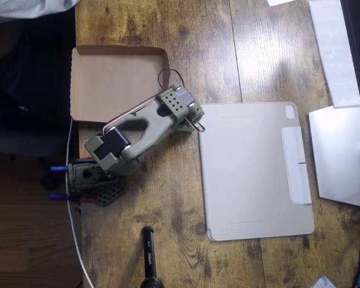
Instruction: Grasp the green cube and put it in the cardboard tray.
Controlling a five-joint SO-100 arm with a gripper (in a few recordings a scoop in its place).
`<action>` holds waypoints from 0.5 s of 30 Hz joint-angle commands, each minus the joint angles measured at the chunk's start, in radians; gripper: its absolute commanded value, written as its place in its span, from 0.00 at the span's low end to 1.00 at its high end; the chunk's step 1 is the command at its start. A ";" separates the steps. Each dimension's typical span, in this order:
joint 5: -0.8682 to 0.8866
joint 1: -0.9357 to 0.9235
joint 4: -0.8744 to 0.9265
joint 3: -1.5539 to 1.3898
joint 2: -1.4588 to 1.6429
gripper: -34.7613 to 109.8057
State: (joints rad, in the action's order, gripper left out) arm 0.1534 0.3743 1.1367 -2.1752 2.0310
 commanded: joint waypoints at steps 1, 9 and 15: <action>0.005 -0.002 0.009 -0.020 0.035 0.32; -0.002 -0.003 -0.014 -0.031 0.032 0.29; -0.017 -0.017 -0.055 -0.078 0.028 0.42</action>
State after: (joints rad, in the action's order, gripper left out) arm 0.1427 0.3651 1.0953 -2.2227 2.0463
